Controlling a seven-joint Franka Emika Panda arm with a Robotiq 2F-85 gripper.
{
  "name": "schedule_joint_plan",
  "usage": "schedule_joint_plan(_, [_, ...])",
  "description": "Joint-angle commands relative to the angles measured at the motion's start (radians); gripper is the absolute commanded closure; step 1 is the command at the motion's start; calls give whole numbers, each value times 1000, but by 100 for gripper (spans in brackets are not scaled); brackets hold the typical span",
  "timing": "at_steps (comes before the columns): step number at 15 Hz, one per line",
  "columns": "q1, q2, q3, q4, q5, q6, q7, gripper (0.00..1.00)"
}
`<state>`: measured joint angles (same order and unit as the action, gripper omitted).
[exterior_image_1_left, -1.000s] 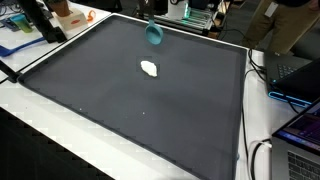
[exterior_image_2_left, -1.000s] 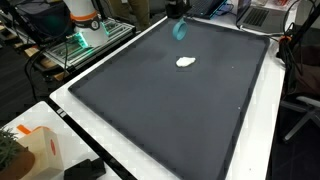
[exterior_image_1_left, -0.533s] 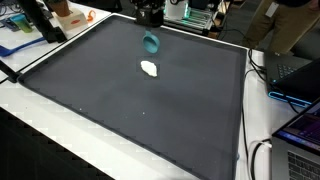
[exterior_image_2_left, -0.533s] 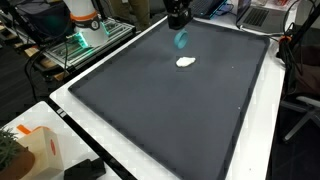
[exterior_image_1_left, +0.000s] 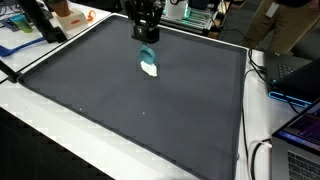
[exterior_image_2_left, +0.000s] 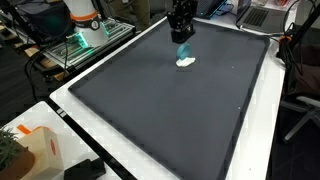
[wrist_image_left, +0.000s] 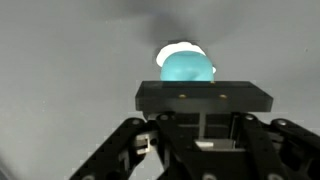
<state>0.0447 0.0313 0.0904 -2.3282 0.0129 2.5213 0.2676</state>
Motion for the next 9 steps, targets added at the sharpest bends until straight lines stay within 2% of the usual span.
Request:
schedule_joint_plan(1, [18,59,-12,17,-50,42,52,78])
schedule_joint_plan(5, [31,106,-19,38,-103,14,105,78])
schedule_joint_plan(7, [35,134,-30,54,-154,-45,173,78])
schedule_joint_plan(9, [35,170,-33,83,-142,-94,190,78])
